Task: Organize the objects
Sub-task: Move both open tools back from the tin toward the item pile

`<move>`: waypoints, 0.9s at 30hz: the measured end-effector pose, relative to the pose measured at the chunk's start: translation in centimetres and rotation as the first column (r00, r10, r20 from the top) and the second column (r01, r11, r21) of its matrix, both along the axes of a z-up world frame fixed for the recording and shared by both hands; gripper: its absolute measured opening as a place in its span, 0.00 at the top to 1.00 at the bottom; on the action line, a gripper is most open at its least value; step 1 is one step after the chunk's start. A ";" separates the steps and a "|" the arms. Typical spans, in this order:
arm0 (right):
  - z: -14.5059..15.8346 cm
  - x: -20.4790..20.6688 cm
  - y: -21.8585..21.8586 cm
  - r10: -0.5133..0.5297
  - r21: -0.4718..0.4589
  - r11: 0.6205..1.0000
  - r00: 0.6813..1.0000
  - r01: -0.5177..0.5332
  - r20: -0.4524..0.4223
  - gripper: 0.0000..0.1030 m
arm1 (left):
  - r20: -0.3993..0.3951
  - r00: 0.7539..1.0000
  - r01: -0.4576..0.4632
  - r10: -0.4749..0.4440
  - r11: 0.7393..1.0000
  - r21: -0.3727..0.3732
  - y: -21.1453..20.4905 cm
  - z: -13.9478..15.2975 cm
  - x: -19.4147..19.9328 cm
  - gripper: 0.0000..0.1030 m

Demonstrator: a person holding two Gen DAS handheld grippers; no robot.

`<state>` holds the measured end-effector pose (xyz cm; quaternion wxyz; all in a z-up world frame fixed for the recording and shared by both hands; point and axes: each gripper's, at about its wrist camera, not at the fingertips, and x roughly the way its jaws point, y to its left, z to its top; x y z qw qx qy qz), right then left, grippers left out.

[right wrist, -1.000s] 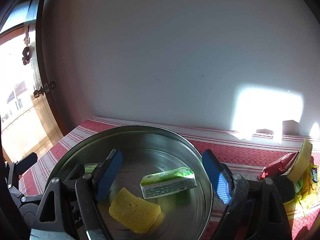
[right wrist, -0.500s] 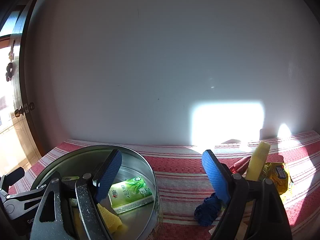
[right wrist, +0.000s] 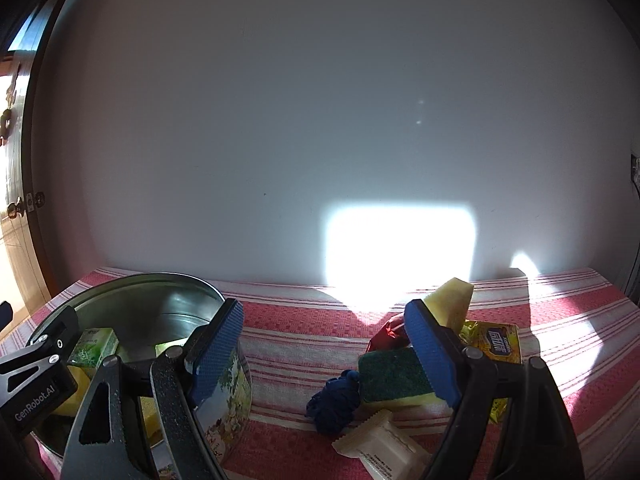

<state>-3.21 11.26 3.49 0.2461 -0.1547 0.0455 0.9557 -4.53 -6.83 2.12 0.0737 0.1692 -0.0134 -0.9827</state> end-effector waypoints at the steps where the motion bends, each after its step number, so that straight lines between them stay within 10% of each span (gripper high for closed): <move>1: -0.1 0.1 0.0 0.000 0.006 1.000 1.000 0.000 0.009 0.18 | -0.011 1.000 0.000 0.000 1.000 -0.013 0.3 -0.1 0.2 0.01; 27: -0.8 8.9 8.7 -0.096 0.008 0.995 0.994 0.096 0.047 0.18 | -0.053 0.993 0.100 -0.105 0.992 -0.079 4.3 -0.2 4.3 0.00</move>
